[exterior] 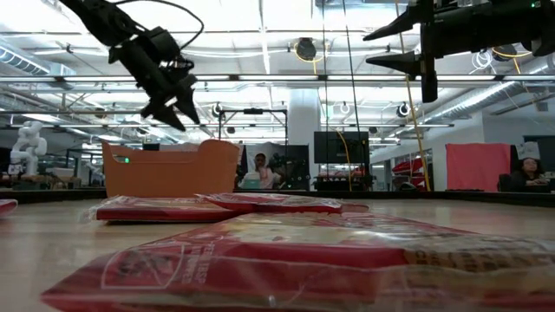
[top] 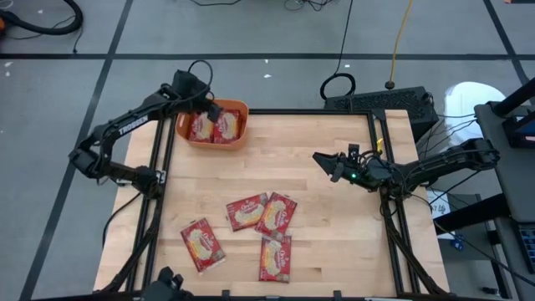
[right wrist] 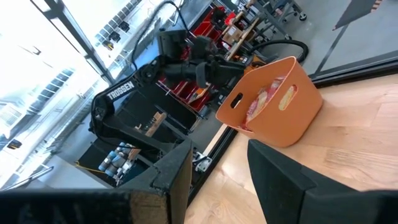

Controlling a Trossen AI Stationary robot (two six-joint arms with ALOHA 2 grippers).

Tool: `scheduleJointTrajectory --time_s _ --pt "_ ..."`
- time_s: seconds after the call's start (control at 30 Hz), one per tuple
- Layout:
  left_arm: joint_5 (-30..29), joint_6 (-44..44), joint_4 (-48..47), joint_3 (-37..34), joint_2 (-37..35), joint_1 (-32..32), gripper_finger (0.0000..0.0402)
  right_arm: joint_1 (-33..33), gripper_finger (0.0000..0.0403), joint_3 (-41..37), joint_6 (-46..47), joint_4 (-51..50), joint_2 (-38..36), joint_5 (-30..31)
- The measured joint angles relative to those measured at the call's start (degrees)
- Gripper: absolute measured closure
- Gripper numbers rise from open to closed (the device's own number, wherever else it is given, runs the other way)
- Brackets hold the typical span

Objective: Sort popcorn bags into baskets
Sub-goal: Stack the red popcorn bag on top of the red popcorn bag in the orange bin

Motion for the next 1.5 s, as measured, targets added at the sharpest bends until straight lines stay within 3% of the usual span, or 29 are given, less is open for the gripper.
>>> scheduleJointTrajectory --time_s 0.17,0.53,0.87,1.03,1.27,1.5 --pt "0.1 -2.7 -0.4 1.1 -0.2 -1.7 0.0105 0.0 0.0255 0.0 0.0 -0.5 0.0 0.0" --pt "2.6 -9.7 -2.5 1.2 -0.5 -9.9 0.0167 0.0 0.0255 0.0 1.4 -0.5 0.0 0.0" --pt "3.8 -15.8 -5.0 1.3 -6.9 -22.4 0.0201 1.0 0.0255 0.0 1.6 -0.6 0.0 0.2" --pt "4.7 -17.6 -6.0 1.3 -8.7 -33.2 0.0211 1.1 0.0255 0.0 1.6 -1.7 0.0 0.3" --pt "-5.6 -18.8 -16.4 1.3 -7.9 -46.7 0.0213 1.1 0.0255 0.0 3.1 -1.8 0.0 0.3" --pt "-4.8 -25.7 -26.6 -0.4 -5.5 -51.1 0.0213 2.1 0.0255 0.0 4.3 -2.4 0.0 0.3"
